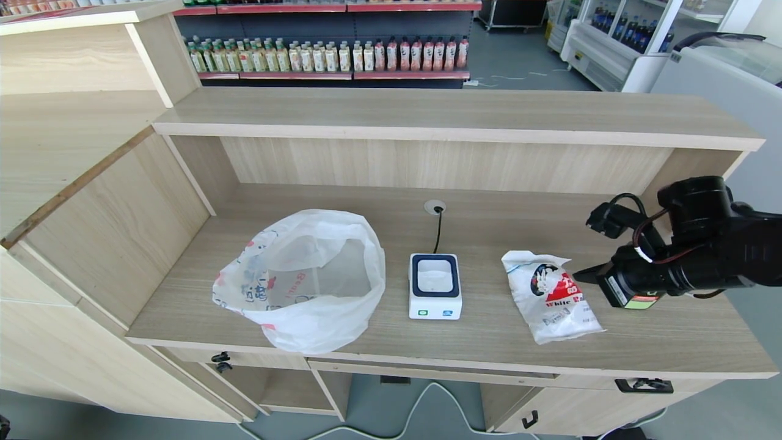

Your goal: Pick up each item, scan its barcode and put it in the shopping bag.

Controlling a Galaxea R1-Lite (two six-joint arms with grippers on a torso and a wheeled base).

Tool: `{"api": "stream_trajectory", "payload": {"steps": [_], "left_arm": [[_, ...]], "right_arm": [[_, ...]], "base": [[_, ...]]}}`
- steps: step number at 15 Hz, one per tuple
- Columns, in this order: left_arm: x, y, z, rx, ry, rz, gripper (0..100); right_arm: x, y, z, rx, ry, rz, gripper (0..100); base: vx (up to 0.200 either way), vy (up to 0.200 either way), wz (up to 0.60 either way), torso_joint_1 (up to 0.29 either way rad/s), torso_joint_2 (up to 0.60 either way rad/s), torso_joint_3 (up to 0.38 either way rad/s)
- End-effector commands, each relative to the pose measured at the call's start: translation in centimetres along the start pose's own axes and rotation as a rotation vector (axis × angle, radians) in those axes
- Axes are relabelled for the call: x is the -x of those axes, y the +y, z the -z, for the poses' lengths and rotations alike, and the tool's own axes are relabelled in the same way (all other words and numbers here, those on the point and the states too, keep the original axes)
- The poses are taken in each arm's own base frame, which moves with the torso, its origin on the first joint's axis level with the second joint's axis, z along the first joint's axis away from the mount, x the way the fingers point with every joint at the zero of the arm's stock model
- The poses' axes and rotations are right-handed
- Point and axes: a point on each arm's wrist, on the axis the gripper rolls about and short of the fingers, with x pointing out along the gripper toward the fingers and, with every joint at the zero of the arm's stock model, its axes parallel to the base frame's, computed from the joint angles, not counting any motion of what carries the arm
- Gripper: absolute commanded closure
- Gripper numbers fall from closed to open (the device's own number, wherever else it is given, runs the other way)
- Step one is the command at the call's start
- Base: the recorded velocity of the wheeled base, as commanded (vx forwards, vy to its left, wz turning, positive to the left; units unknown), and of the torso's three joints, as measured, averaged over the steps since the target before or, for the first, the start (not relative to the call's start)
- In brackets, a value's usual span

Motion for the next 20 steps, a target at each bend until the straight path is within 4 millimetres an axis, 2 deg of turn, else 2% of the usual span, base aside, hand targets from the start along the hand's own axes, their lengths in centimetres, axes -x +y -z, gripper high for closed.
{"api": "stream_trajectory", "payload": {"steps": [1, 2, 3, 9, 14, 18, 20], "left_arm": [[0.0, 0.0, 0.0, -0.001, 0.0, 0.0, 0], [0.0, 0.0, 0.0, 0.0, 0.0, 0.0, 0], [0.0, 0.0, 0.0, -0.001, 0.0, 0.0, 0], [0.0, 0.0, 0.0, -0.001, 0.0, 0.0, 0], [0.0, 0.0, 0.0, 0.0, 0.0, 0.0, 0], [0.0, 0.0, 0.0, 0.0, 0.001, 0.0, 0], [0.0, 0.0, 0.0, 0.0, 0.001, 0.0, 0]], "right_arm": [[1.3, 0.3, 0.2, 0.004, -0.013, 0.016, 100], [1.5, 0.2, 0.3, 0.001, -0.012, 0.019, 100], [1.6, 0.2, 0.3, 0.004, -0.014, 0.022, 0], [1.9, -1.8, 1.6, -0.005, 0.017, 0.077, 0], [-3.4, -2.5, 4.2, -0.115, 0.104, -0.007, 0], [-6.7, -2.8, 4.1, -0.123, 0.082, -0.022, 0], [-8.3, -2.9, 3.9, -0.161, 0.047, -0.087, 0]], "base": [[0.0, 0.0, 0.0, 0.0, 0.0, 0.0], [0.0, 0.0, 0.0, 0.0, 0.0, 0.0], [0.0, 0.0, 0.0, 0.0, 0.0, 0.0], [0.0, 0.0, 0.0, 0.0, 0.0, 0.0], [0.0, 0.0, 0.0, 0.0, 0.0, 0.0], [0.0, 0.0, 0.0, 0.0, 0.0, 0.0], [0.0, 0.0, 0.0, 0.0, 0.0, 0.0]]}}
